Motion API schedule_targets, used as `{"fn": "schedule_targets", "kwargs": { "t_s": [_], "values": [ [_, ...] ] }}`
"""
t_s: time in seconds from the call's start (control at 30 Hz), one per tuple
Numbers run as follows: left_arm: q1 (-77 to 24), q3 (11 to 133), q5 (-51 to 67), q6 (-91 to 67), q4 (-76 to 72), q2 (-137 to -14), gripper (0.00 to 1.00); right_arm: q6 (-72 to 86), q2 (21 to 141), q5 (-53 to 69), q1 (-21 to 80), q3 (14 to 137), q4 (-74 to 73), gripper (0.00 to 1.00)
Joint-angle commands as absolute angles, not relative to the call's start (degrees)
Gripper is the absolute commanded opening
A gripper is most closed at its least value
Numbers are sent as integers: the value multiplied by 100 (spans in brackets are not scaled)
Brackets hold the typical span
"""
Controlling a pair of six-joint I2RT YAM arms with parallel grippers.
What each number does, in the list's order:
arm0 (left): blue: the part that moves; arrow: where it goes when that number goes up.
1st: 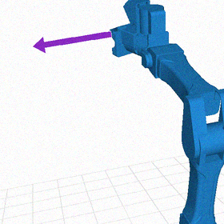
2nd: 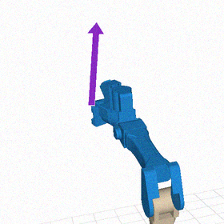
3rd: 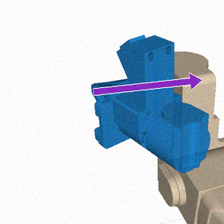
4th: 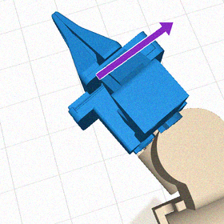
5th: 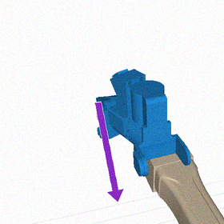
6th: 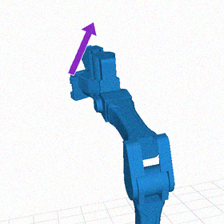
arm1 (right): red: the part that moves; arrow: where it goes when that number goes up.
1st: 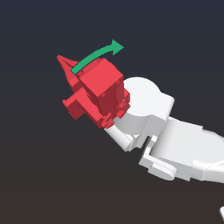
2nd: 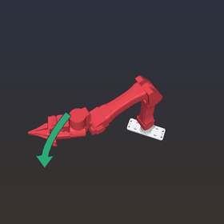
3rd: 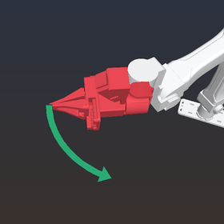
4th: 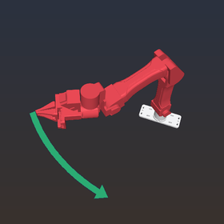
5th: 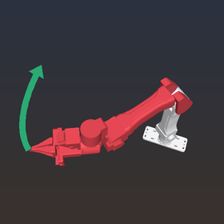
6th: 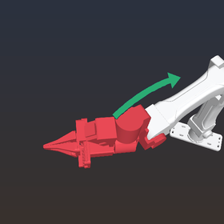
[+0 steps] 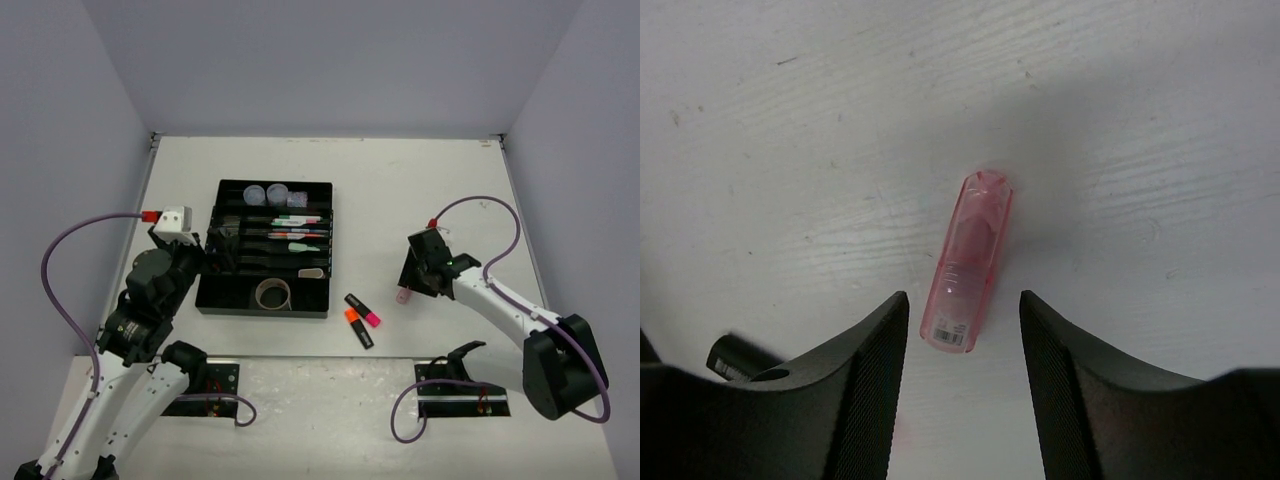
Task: Sort the stationery into containers
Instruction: Pick up the stationery from the center of the board, then place the stationery in the storage box.
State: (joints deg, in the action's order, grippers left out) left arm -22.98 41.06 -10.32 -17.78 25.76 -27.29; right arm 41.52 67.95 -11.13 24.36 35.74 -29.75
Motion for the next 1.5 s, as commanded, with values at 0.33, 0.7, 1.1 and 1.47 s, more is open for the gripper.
{"fn": "schedule_targets", "kwargs": {
  "t_s": [0.33,0.7,1.1,1.47],
  "values": [
    [-2669,4164,-1264,-1689,2487,-2575,100,4417,7728,-1108,2452,3751,-2896,43],
    [-2698,4157,-1292,-1687,2487,-2596,100,3998,7484,-1110,2915,4170,-2958,6],
    [-2481,4122,-1206,-1675,2408,-2730,100,-785,9352,1005,3882,7655,-2394,2],
    [-2295,4104,-1223,-1679,2383,-2794,100,-3994,11772,1956,4050,10653,-4643,0]
  ]
}}
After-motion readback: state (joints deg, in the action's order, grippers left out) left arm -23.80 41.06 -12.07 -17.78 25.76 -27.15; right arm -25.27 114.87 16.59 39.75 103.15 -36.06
